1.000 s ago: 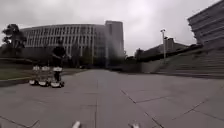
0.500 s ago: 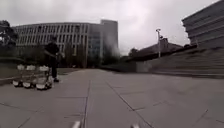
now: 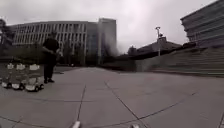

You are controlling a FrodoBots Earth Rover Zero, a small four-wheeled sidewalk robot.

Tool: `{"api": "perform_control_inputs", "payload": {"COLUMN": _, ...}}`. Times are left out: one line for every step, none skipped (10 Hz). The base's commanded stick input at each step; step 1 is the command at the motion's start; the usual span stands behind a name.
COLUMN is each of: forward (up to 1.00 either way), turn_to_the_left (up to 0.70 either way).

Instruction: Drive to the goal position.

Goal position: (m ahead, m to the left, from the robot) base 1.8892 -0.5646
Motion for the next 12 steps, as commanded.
{"api": "perform_control_inputs", "payload": {"forward": 0.1, "turn_to_the_left": -0.01}}
{"api": "perform_control_inputs", "payload": {"forward": 0.11, "turn_to_the_left": -0.01}}
{"api": "perform_control_inputs", "payload": {"forward": 0.21, "turn_to_the_left": -0.01}}
{"api": "perform_control_inputs", "payload": {"forward": 0.21, "turn_to_the_left": -0.01}}
{"api": "perform_control_inputs", "payload": {"forward": 0.21, "turn_to_the_left": -0.01}}
{"api": "perform_control_inputs", "payload": {"forward": 0.21, "turn_to_the_left": -0.01}}
{"api": "perform_control_inputs", "payload": {"forward": 0.22, "turn_to_the_left": -0.01}}
{"api": "perform_control_inputs", "payload": {"forward": 0.23, "turn_to_the_left": -0.01}}
{"api": "perform_control_inputs", "payload": {"forward": 0.23, "turn_to_the_left": -0.01}}
{"api": "perform_control_inputs", "payload": {"forward": 0.23, "turn_to_the_left": -0.01}}
{"api": "perform_control_inputs", "payload": {"forward": 0.23, "turn_to_the_left": -0.01}}
{"api": "perform_control_inputs", "payload": {"forward": 0.4, "turn_to_the_left": -0.01}}
